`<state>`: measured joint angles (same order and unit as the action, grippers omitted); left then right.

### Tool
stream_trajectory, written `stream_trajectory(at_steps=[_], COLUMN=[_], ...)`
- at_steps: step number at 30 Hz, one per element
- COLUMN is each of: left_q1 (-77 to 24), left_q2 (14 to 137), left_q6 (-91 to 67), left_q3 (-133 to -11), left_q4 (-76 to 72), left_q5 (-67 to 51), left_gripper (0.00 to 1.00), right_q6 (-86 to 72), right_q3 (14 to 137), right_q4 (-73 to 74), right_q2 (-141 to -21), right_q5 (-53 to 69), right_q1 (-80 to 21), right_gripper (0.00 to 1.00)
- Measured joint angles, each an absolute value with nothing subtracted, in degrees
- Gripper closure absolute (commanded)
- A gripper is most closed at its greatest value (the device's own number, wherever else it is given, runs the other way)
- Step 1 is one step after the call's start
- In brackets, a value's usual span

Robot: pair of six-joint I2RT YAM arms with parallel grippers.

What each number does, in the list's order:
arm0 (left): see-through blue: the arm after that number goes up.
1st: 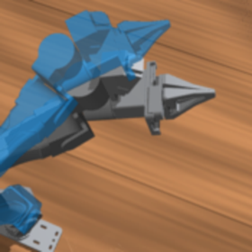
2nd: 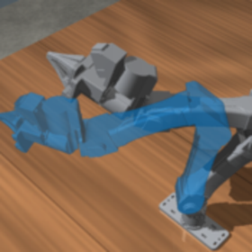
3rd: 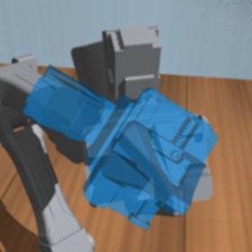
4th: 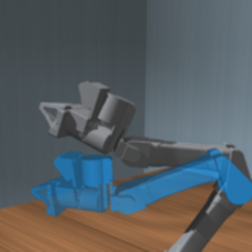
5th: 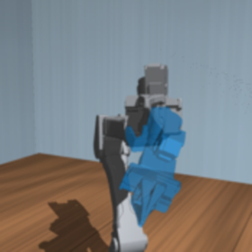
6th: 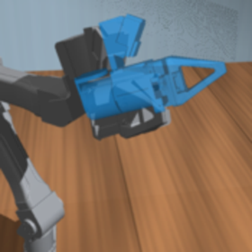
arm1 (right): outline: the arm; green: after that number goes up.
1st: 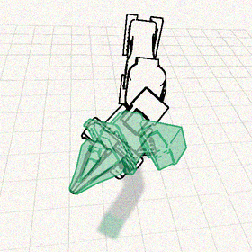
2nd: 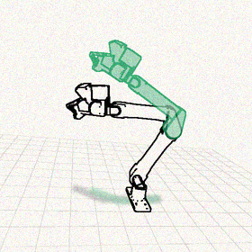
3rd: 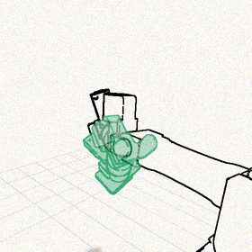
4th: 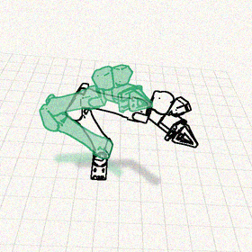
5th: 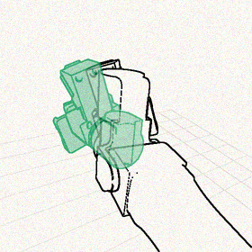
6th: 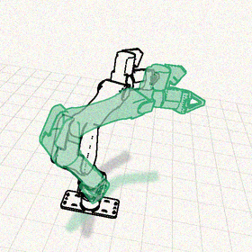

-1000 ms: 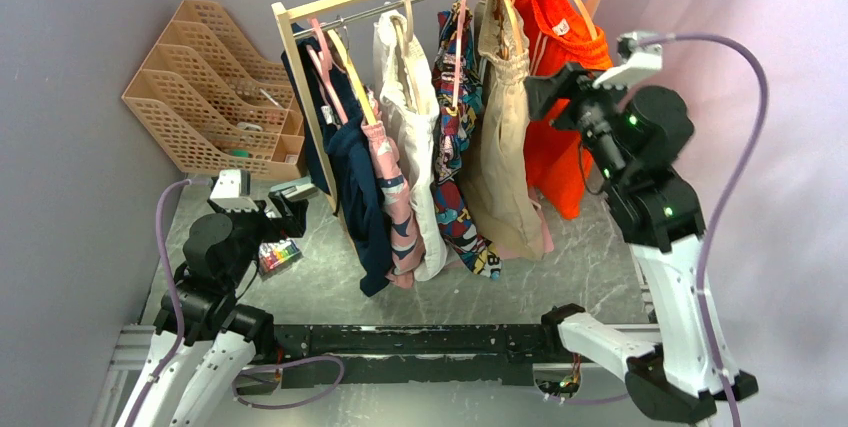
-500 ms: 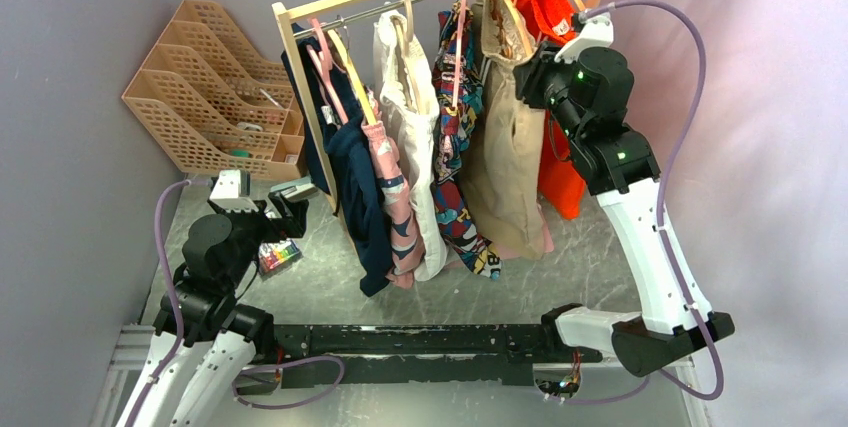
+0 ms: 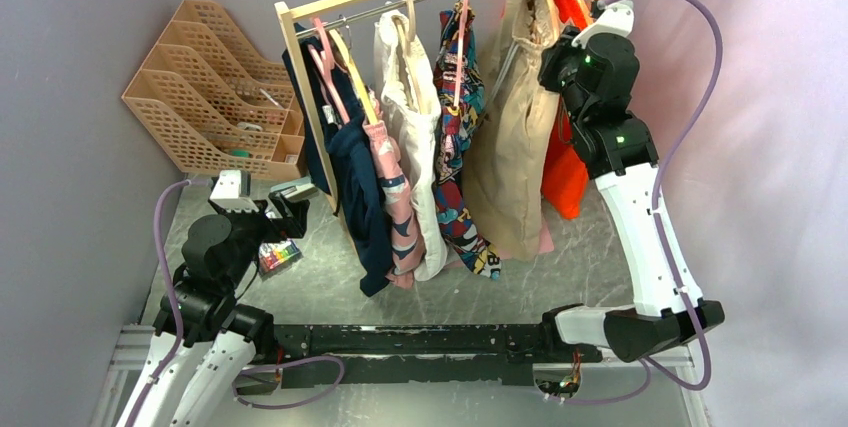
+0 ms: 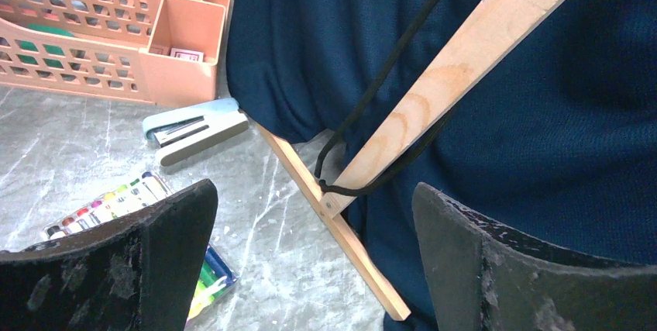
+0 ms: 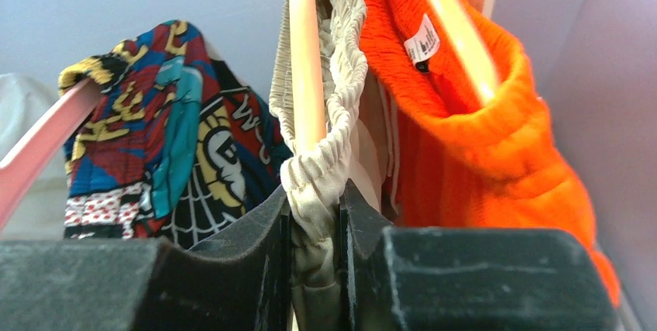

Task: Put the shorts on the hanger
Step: Adjust the hanger on the clothesline.

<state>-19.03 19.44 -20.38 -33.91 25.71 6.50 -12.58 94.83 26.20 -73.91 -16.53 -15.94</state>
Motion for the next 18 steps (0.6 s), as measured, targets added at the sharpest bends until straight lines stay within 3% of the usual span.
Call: stream_trajectory(at_steps=[3,6,8,18], left_q1=[-19.0,-19.0,-19.0,-19.0], left_q2=[19.4,19.4,19.4,19.4], left_q6=[-20.4,-20.4,-20.4,-20.4], left_q3=[-33.9,-33.9,-33.9,-33.9], left_q4=[25.7,25.7,25.7,25.6], left_q5=[6.4,6.4,6.4,6.4], left_gripper=[0.01,0.01,0.01,0.01], right_q6=[-12.3,-12.2,-12.5,-15.7], right_q3=[94.8,94.8,94.8,90.8], right_q4=[25.4,25.2,25.4,31.6], right_q2=[-74.6,-74.9,-75.0,-66.7], right_q5=[-17.1,-17.6,-17.3,-10.5], right_q1=[-14.3,-13.1,-12.2,-11.9], right_gripper=[0.70,0.44,0.37,0.32])
